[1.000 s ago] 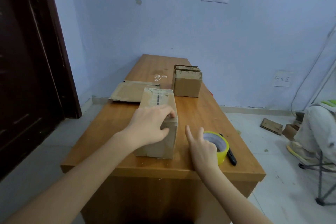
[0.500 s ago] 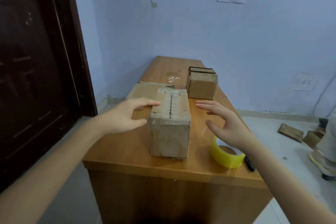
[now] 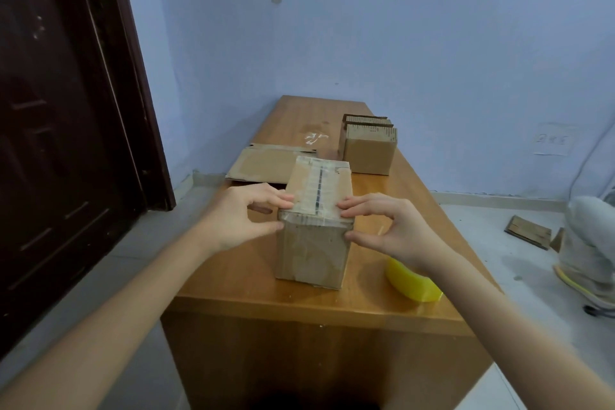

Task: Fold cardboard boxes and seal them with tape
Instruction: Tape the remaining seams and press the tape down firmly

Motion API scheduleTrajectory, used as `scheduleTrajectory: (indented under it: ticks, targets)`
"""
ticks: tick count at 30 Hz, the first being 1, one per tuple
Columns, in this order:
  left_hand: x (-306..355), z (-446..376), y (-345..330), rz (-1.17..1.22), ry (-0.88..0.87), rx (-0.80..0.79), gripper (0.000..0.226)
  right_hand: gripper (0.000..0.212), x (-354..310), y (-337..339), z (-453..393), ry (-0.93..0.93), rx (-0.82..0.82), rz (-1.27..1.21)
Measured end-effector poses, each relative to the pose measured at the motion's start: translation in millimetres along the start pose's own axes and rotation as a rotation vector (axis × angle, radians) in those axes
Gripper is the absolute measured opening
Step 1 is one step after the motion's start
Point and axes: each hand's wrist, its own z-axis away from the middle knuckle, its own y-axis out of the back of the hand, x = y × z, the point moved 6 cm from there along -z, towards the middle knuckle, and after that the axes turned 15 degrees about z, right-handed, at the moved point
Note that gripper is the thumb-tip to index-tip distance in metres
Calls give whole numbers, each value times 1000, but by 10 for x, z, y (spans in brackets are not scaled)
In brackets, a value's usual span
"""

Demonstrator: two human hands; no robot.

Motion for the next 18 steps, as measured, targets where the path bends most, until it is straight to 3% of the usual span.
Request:
scheduleTrajectory:
  ticks: [13,18]
  targets:
    - [-32,-60,5,55,4,7,16,25,98,-53,-38,-93,16,-193]
    - [-70,-42,6,37,22,-24,26,23,104,-65,-12,-53,61,-142]
